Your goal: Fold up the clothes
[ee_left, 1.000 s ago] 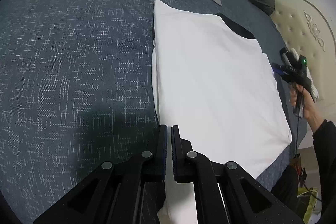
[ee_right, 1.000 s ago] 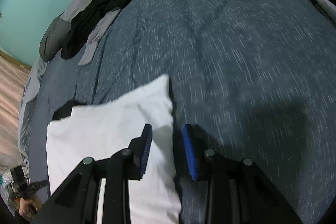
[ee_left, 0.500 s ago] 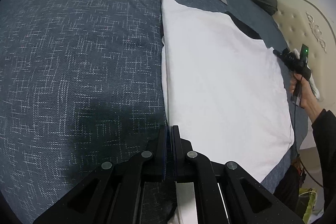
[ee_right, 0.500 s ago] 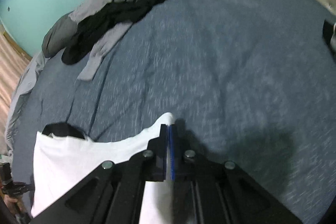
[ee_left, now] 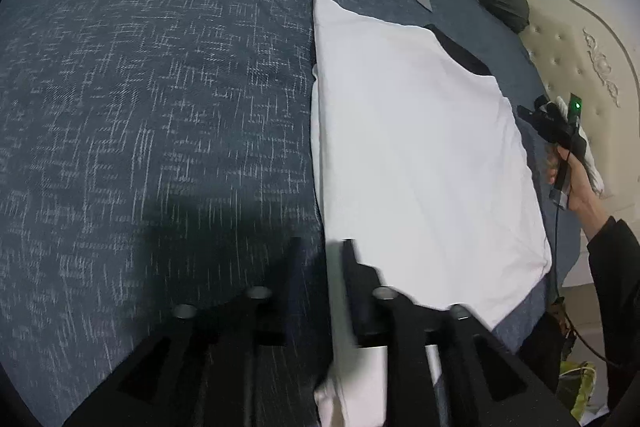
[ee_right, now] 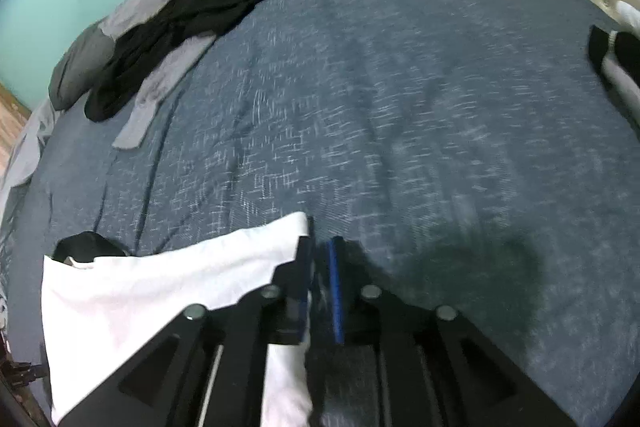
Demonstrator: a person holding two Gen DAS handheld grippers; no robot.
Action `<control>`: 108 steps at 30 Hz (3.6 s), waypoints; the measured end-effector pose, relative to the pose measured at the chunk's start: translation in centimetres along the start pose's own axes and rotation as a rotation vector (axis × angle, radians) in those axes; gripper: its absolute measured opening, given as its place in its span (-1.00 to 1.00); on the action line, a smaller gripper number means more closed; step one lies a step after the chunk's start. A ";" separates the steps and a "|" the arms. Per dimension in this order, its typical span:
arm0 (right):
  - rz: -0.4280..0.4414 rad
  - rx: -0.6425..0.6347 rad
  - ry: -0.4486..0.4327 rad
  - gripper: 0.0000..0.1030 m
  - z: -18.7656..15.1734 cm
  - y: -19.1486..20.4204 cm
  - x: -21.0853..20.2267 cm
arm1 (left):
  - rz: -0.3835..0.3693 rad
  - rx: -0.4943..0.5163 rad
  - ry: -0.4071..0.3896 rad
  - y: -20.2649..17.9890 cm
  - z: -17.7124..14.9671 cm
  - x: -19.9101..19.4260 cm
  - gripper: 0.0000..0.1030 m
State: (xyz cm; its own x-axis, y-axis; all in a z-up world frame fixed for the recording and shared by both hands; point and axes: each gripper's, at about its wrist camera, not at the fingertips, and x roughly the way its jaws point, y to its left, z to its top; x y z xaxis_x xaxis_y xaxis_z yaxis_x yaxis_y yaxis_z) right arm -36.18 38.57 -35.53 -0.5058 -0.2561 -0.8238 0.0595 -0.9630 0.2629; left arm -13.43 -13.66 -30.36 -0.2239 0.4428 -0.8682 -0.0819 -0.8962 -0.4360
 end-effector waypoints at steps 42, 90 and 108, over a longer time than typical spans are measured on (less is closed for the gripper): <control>0.311 -0.211 0.279 -0.51 -20.5 14.3 -13.1 | -0.062 -0.126 0.079 -0.6 -8.5 -0.5 -0.16; 0.199 -0.394 0.621 -0.88 -30.3 22.4 -6.6 | -0.095 -0.085 0.054 -0.9 -8.1 -2.5 -0.14; 0.162 -0.152 0.411 -0.88 -20.6 9.7 -13.8 | -0.096 -0.103 0.107 -0.6 -8.5 0.0 -0.16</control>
State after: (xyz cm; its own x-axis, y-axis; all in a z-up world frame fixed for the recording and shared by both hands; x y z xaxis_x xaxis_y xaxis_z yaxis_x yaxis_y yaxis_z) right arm -10.89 31.02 -31.91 -0.0981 -0.3870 -0.9169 0.2505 -0.9012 0.3536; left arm -5.15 -12.89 -32.10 -0.1144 0.5316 -0.8392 0.0034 -0.8445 -0.5355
